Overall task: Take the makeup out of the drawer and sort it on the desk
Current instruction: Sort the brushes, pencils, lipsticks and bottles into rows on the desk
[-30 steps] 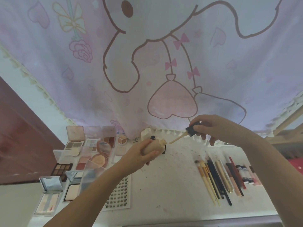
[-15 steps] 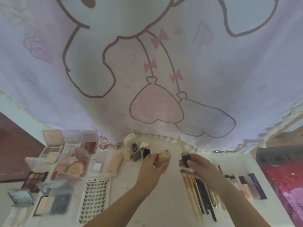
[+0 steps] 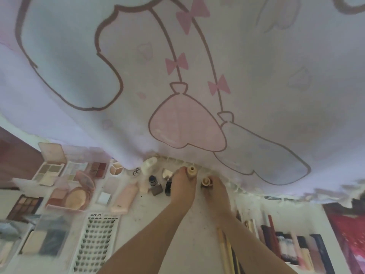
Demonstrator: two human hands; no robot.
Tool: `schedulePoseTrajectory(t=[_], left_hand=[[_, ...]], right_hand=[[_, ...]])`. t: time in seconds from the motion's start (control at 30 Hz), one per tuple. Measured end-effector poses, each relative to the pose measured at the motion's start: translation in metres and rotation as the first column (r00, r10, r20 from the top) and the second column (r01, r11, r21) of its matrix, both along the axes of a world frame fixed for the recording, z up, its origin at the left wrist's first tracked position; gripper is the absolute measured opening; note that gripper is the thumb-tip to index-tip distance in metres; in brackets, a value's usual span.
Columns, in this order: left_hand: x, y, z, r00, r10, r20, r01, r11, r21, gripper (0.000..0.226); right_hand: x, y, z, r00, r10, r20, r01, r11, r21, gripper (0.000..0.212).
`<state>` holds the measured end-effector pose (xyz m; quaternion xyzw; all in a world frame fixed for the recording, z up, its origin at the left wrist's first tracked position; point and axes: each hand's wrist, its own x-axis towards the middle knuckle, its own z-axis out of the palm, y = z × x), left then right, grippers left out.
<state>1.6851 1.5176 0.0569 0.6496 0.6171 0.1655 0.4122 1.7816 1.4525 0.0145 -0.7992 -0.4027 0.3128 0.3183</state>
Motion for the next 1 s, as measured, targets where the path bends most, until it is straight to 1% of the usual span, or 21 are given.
schedulePoseTrajectory(t=[0.07,0.1,0.17,0.23,0.33,0.4,0.47,0.53,0.6,0.63,0.67,0.7,0.77,0.8,0.83,0.9,1.0], left_hand=[[0.002,0.006,-0.006,0.999,0.012,-0.045,-0.013,0.999,-0.034,0.019],[0.002,0.008,-0.008,0.996,-0.001,-0.084,-0.001,1.000,-0.027,0.020],[0.001,0.011,-0.011,0.993,-0.018,-0.118,0.016,1.000,-0.019,0.021],[0.001,0.014,-0.014,0.992,-0.029,-0.124,0.029,1.000,-0.007,0.021],[0.000,0.014,-0.017,0.990,-0.055,-0.133,0.051,0.998,-0.028,0.023],[-0.001,0.011,-0.010,0.997,-0.028,-0.068,0.023,0.998,-0.065,0.032],[-0.004,0.003,0.002,1.000,-0.014,-0.013,0.013,0.997,-0.081,0.047],[-0.011,-0.010,0.016,0.998,-0.048,-0.044,0.047,0.999,-0.011,0.056],[-0.026,-0.035,0.022,0.998,-0.066,-0.010,0.067,0.990,0.125,0.053],[-0.033,-0.051,0.020,0.997,-0.073,0.024,0.068,0.983,0.172,0.049],[-0.038,-0.067,0.017,0.995,-0.091,0.040,0.083,0.982,0.171,0.042],[-0.040,-0.083,0.012,0.991,-0.125,0.039,0.120,0.986,0.119,0.033],[-0.035,-0.109,0.000,0.964,-0.264,-0.020,0.262,0.963,-0.059,0.018],[-0.029,-0.118,-0.005,0.931,-0.355,-0.080,0.344,0.930,-0.130,0.016],[-0.022,-0.123,-0.010,0.884,-0.442,-0.153,0.417,0.893,-0.171,0.018],[-0.007,-0.128,-0.017,0.800,-0.534,-0.276,0.492,0.845,-0.208,0.025],[0.010,-0.126,-0.021,0.746,-0.545,-0.382,0.500,0.838,-0.220,0.028]], right_hand=[[-0.001,0.004,-0.004,0.999,0.022,0.031,-0.022,1.000,0.003,0.019],[-0.001,0.006,-0.005,0.999,0.030,0.042,-0.031,1.000,0.002,0.019],[0.000,0.009,-0.005,0.998,0.041,0.051,-0.040,0.999,-0.008,0.020],[0.001,0.011,-0.003,0.998,0.047,0.029,-0.046,0.999,-0.026,0.024],[0.004,0.007,0.000,0.998,0.034,-0.047,-0.036,0.998,-0.047,0.042],[0.011,-0.002,0.007,0.998,0.025,-0.056,-0.029,0.997,-0.073,0.047],[0.021,-0.015,0.019,0.999,0.013,-0.053,-0.017,0.996,-0.089,0.041],[0.030,-0.030,0.031,0.998,0.016,-0.059,-0.024,0.990,-0.141,0.030],[0.034,-0.048,0.042,0.997,0.059,-0.051,-0.069,0.967,-0.244,0.021],[0.034,-0.058,0.045,0.995,0.097,-0.013,-0.097,0.952,-0.292,0.017],[0.034,-0.067,0.046,0.987,0.157,0.046,-0.132,0.928,-0.348,0.016],[0.032,-0.075,0.046,0.966,0.234,0.110,-0.170,0.897,-0.409,0.018],[0.025,-0.091,0.042,0.920,0.336,0.199,-0.199,0.842,-0.502,0.024],[0.021,-0.097,0.038,0.913,0.350,0.209,-0.199,0.830,-0.521,0.024],[0.016,-0.102,0.035,0.916,0.345,0.203,-0.195,0.828,-0.526,0.024],[0.008,-0.107,0.033,0.917,0.338,0.214,-0.173,0.816,-0.552,0.023],[0.004,-0.105,0.029,0.890,0.377,0.255,-0.154,0.777,-0.611,0.023]])
